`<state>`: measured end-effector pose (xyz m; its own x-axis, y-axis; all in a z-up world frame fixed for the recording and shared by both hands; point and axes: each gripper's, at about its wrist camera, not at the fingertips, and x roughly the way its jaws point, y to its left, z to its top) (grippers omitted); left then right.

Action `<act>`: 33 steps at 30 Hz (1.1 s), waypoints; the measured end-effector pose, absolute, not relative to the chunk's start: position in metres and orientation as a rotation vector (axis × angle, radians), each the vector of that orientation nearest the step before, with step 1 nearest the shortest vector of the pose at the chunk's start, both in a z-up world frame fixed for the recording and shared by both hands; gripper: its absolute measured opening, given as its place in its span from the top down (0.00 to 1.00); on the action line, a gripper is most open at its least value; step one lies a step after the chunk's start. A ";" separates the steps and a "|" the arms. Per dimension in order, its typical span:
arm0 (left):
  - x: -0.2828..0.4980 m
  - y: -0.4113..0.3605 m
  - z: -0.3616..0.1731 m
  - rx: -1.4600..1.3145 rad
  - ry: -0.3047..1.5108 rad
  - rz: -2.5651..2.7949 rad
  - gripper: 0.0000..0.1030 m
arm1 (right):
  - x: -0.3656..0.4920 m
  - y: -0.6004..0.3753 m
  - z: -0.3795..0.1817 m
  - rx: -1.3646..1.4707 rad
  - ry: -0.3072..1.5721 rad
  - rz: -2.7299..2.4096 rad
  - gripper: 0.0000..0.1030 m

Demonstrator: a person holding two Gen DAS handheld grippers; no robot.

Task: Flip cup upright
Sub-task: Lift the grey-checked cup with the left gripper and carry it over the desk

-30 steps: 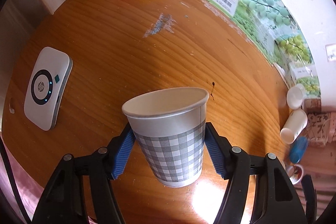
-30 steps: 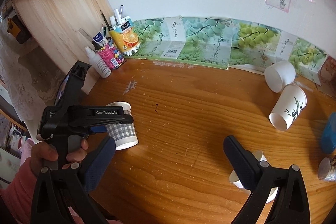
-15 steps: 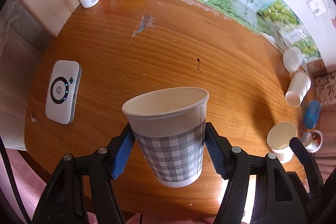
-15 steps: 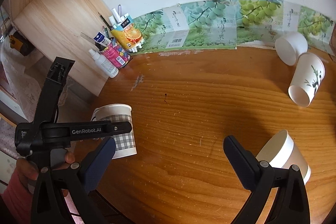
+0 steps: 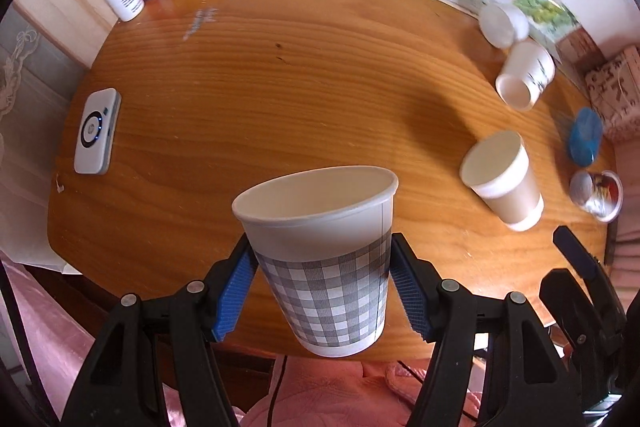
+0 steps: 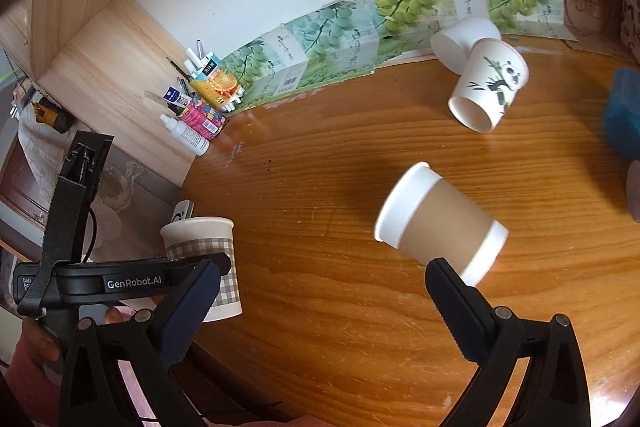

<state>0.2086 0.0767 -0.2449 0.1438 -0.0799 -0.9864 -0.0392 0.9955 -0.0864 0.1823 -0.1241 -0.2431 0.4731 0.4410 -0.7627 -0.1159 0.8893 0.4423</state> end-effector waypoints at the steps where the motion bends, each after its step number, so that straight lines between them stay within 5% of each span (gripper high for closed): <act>1: 0.204 0.068 -0.244 -0.089 1.426 -0.039 0.33 | 0.177 -0.131 -0.242 0.346 1.022 0.342 0.00; 33: 0.154 -0.116 -0.273 -0.003 1.481 -0.290 0.32 | 0.093 -0.283 -0.266 0.263 1.080 0.139 0.00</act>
